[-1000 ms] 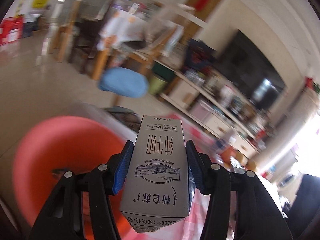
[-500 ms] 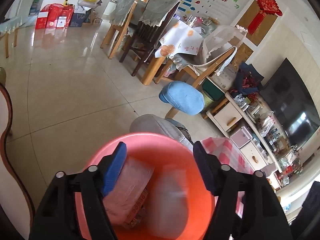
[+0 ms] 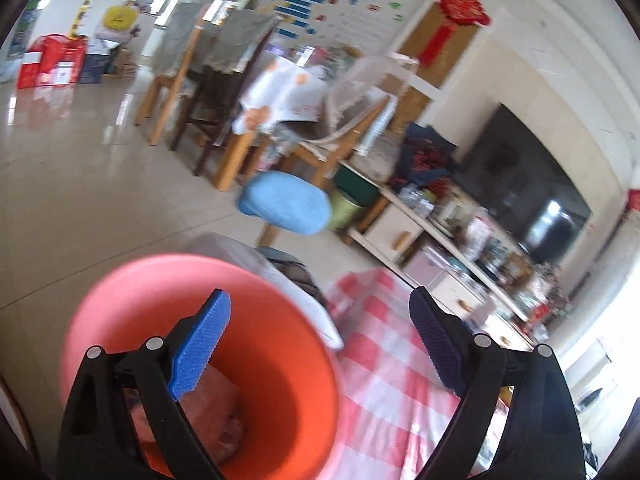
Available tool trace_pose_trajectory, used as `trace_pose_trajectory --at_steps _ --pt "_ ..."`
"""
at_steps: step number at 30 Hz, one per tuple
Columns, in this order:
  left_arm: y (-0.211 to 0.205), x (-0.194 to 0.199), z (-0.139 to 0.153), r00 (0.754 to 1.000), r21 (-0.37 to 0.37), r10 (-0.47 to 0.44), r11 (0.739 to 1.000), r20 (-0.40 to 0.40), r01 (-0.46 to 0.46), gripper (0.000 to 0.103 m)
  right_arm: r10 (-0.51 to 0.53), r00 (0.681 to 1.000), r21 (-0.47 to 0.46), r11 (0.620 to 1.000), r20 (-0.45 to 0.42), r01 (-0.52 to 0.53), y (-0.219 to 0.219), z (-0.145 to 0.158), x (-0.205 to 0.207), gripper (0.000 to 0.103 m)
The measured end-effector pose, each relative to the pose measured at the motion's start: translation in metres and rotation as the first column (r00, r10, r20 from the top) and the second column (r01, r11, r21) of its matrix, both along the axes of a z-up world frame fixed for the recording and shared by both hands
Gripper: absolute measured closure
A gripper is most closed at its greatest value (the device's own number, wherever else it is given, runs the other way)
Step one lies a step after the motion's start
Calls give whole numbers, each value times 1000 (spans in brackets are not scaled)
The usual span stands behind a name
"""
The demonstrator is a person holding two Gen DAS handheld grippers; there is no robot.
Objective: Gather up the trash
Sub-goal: 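Drop the milk carton into the pink bucket with the left gripper while the right sets the wipes down, then move the left tool to the crumpled white bottle while the right tool moves to the yellow snack bag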
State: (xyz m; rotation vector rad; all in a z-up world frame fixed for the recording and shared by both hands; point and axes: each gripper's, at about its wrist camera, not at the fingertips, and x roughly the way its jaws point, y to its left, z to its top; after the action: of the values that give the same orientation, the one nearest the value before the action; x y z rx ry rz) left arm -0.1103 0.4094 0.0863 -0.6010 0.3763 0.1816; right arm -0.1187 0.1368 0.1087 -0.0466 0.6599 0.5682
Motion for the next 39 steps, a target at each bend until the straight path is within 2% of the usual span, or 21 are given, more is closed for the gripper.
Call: trace_pose_trajectory --at_steps 6,12,17,24,27,31,34,37,39 --pt "-55 -15 7 987 53 -150 988 57 147 12 -135 988 34 991 70 133 -76 11 -40 5" --pt "-106 -33 6 967 136 -254 959 28 248 12 -249 964 93 966 88 241 -139 13 -56 4" --pt "-140 -50 1 953 207 -302 932 -10 297 12 -311 945 125 947 105 297 -179 7 -62 4" --pt "-184 -59 -14 926 237 -357 895 -125 378 12 -329 944 140 937 39 321 -216 -11 -60 4" --pt "-203 -59 -22 901 263 -370 867 -227 423 12 -316 949 139 940 15 311 -225 -20 -58 4" --pt "-222 -68 -37 879 273 -372 849 -297 452 12 -294 954 129 945 -66 300 -233 -37 -49 4" --pt "-237 -70 -44 857 277 -386 830 -340 484 12 -315 944 147 933 -96 327 -246 -42 -44 4" --pt "-254 -70 -49 844 319 -388 800 -371 508 12 -338 935 185 917 -111 353 -263 -44 -41 4" --pt "-262 -69 -52 834 330 -394 785 -387 524 12 -380 917 182 900 -123 397 -276 -49 -36 4"
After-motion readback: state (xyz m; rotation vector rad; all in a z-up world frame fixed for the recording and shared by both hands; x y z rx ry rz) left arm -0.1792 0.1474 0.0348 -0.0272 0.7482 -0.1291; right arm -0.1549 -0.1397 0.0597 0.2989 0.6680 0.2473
